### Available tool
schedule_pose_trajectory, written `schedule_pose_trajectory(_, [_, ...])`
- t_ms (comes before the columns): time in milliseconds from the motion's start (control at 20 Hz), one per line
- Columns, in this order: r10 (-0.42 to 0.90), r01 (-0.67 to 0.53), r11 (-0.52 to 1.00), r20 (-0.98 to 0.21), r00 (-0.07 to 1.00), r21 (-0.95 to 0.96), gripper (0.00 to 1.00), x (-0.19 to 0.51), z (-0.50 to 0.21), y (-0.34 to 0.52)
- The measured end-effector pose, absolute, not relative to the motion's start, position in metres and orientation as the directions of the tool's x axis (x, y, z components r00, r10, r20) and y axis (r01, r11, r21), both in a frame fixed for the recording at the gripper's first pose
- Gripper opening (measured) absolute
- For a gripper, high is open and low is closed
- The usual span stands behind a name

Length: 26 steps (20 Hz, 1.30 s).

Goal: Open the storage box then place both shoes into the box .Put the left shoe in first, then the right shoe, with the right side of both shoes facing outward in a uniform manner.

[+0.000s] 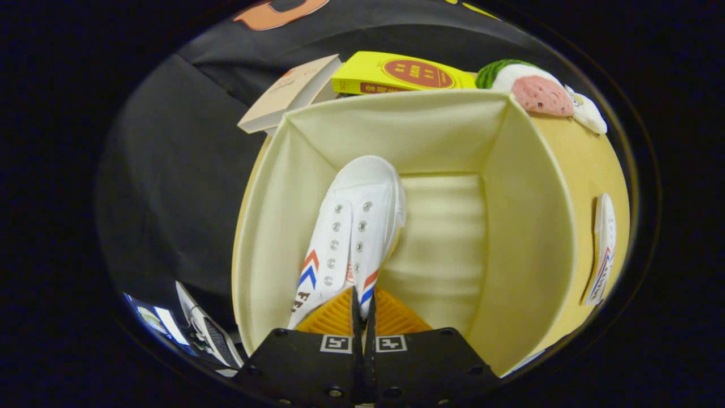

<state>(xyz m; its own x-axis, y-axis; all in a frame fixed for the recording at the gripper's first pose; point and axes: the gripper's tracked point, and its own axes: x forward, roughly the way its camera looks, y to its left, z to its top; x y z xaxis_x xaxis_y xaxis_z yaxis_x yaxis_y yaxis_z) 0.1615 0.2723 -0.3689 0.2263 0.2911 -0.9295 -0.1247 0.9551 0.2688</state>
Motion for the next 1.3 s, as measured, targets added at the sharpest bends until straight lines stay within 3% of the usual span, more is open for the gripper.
schedule_pose_trajectory(250, [0.217, -0.142, 0.971, -0.956, 0.196, 0.191, 0.00, 0.168, -0.387, 0.274])
schedule_pose_trajectory(500, [0.236, -0.180, 0.961, -0.961, 0.147, 0.208, 0.13, 0.157, -0.376, 0.269])
schedule_pose_trajectory(550, [0.253, -0.182, 0.957, -0.957, 0.143, 0.226, 0.23, 0.156, -0.369, 0.266])
schedule_pose_trajectory(600, [0.305, -0.183, 0.943, -0.943, 0.133, 0.279, 0.28, 0.152, -0.359, 0.270])
schedule_pose_trajectory(750, [0.360, -0.218, 0.919, -0.925, 0.123, 0.329, 0.73, 0.141, -0.323, 0.257])
schedule_pose_trajectory(950, [0.295, -0.267, 0.933, -0.937, 0.187, 0.241, 0.98, 0.132, -0.282, 0.200])
schedule_pose_trajectory(1100, [0.340, -0.296, 0.915, -0.919, 0.200, 0.274, 0.96, 0.118, -0.247, 0.165])
schedule_pose_trajectory(1300, [0.301, -0.311, 0.925, -0.921, 0.249, 0.218, 0.96, 0.123, -0.239, 0.088])
